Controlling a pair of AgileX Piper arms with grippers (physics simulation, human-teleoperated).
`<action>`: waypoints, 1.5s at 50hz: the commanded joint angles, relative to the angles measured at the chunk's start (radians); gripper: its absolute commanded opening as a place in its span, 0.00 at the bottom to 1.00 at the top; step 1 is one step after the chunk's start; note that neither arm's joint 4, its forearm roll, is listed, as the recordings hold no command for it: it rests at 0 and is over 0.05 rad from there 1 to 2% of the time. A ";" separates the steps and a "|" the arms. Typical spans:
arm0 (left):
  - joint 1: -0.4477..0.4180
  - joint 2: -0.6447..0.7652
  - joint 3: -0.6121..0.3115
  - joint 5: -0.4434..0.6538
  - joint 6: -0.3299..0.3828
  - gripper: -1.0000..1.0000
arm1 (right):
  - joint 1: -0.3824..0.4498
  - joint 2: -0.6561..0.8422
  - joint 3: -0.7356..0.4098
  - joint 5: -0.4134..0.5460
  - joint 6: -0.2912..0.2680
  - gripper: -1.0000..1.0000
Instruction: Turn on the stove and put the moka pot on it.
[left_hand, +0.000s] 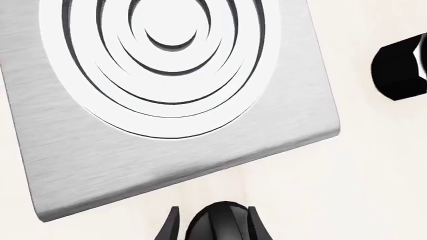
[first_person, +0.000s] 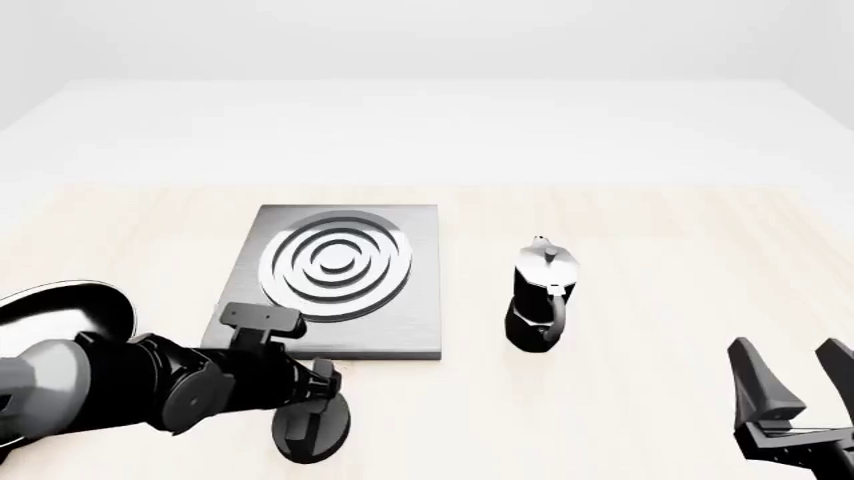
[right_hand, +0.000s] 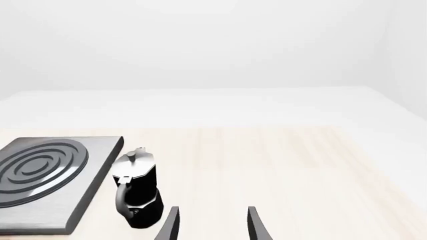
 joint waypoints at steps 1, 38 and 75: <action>0.052 0.010 -0.008 -0.001 0.038 1.00 | 0.001 0.005 0.000 -0.003 -0.003 1.00; 0.191 -0.212 0.013 0.003 0.147 1.00 | 0.103 0.035 -0.045 0.040 -0.009 1.00; 0.471 -1.547 0.512 -0.115 0.444 1.00 | 0.302 0.259 -0.355 0.374 0.185 1.00</action>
